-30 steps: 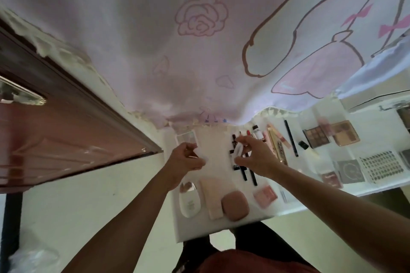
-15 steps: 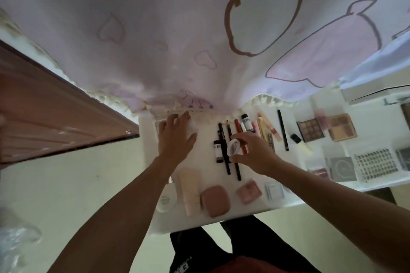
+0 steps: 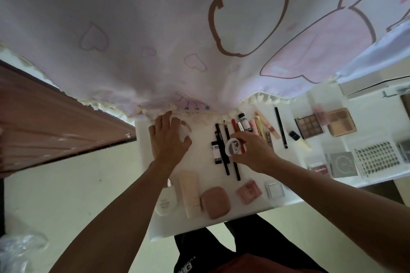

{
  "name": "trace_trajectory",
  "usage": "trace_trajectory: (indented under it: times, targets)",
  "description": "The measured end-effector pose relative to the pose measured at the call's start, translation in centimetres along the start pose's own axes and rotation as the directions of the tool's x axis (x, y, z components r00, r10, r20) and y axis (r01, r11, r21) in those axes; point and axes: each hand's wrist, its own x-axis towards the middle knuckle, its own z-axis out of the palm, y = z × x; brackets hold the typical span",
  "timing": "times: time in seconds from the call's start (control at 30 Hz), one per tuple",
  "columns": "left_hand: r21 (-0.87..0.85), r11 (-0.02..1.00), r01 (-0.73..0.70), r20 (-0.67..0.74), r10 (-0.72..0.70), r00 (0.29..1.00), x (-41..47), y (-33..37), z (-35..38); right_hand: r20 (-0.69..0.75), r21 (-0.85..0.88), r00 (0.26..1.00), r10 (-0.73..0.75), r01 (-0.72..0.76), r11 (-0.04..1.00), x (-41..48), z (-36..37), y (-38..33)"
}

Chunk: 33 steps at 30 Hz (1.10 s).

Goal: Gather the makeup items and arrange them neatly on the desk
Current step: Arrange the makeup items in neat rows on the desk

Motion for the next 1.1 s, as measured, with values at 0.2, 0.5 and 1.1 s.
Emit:
trace_trajectory:
  times: [0.2, 0.5, 1.1]
  targets:
    - [0.113, 0.993, -0.010, 0.026, 0.007, 1.000, -0.4, -0.9, 0.0, -0.005, -0.004, 1.000, 0.016, -0.016, 1.000, -0.1, 0.5, -0.3]
    - [0.177, 0.984, -0.034, 0.136, 0.009, 0.991, 0.7, -1.0, -2.2, 0.011, -0.140, 0.999, -0.045, 0.046, 0.989, 1.3, 2.0, -3.1]
    - [-0.170, 0.888, 0.428, 0.396, -0.336, 0.855, -11.8, -8.2, -3.9, -0.090, -0.527, 0.969, -0.228, 0.148, 0.837, 2.9, 8.2, -8.8]
